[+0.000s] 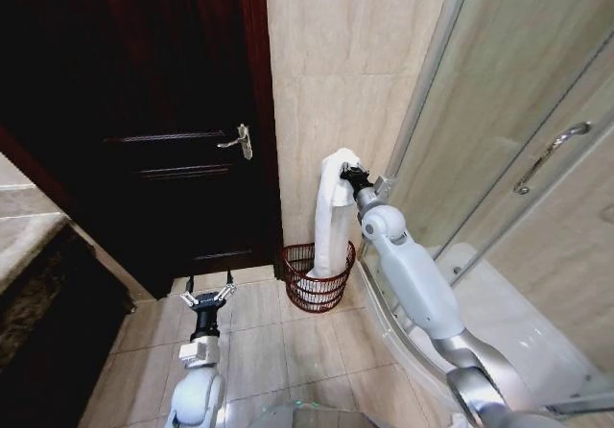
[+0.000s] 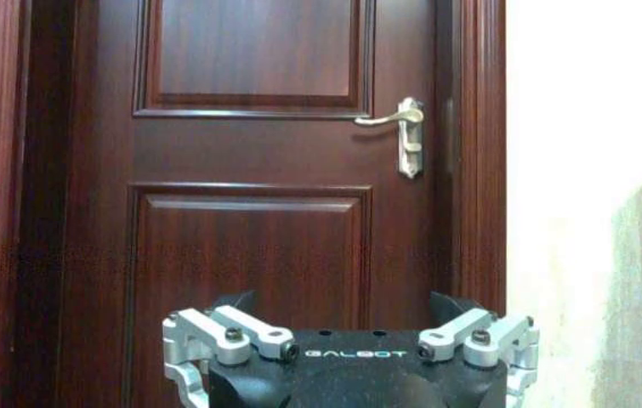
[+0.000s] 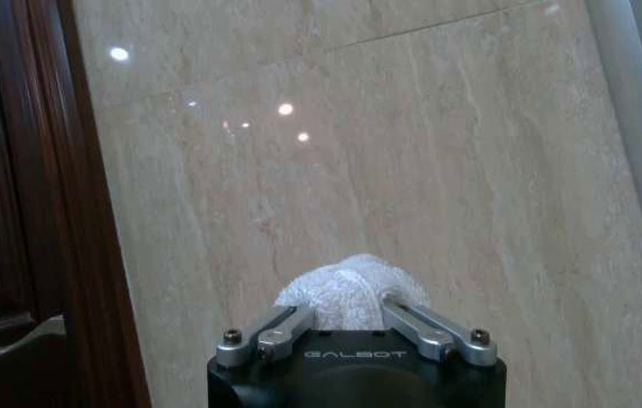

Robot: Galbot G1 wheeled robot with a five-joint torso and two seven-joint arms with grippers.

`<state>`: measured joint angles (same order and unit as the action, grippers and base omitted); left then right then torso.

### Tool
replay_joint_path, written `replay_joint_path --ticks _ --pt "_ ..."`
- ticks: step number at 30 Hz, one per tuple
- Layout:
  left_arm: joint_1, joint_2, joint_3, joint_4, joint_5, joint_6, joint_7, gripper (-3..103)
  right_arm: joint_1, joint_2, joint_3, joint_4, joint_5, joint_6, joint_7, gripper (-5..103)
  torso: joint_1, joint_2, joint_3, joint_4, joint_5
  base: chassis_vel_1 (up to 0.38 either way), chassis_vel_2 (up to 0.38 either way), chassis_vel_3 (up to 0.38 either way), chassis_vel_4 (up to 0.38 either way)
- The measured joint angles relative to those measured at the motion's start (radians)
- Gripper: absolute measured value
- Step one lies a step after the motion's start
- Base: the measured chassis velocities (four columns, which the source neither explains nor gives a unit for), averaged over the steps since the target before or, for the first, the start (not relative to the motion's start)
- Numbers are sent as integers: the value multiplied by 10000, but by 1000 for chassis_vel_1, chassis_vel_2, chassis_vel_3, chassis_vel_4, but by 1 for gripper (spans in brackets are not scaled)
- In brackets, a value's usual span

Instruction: Discard the used towel into the hamper.

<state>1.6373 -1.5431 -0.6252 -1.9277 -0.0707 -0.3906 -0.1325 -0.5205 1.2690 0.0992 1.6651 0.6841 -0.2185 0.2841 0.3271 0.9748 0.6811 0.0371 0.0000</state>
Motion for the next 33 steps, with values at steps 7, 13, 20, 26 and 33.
replay_joint_path --ticks 7,13,20,26,33 --pt "26 -7 0 18 -2 -30 50 100 -241 -30 63 13 -175 50 -115 7 -168 -382 -212 0 1 0 0 0 0" --pt "7 44 0 18 -12 -26 59 100 -356 -30 110 32 -291 85 -191 7 -279 -640 -360 -1 0 0 0 0 0" --pt "-1 286 50 -7 -37 34 83 100 -638 27 233 13 -624 193 -363 7 -419 -957 -539 1 0 0 0 0 0" --pt "-30 591 197 -180 49 183 60 100 -917 -164 553 174 -686 227 -462 7 -539 -1229 -691 -1 1 0 0 0 0" --pt "-150 458 250 -393 107 230 222 100 -1246 -379 648 533 -989 349 -635 7 -675 -1554 -879 -1 0 0 0 0 0"
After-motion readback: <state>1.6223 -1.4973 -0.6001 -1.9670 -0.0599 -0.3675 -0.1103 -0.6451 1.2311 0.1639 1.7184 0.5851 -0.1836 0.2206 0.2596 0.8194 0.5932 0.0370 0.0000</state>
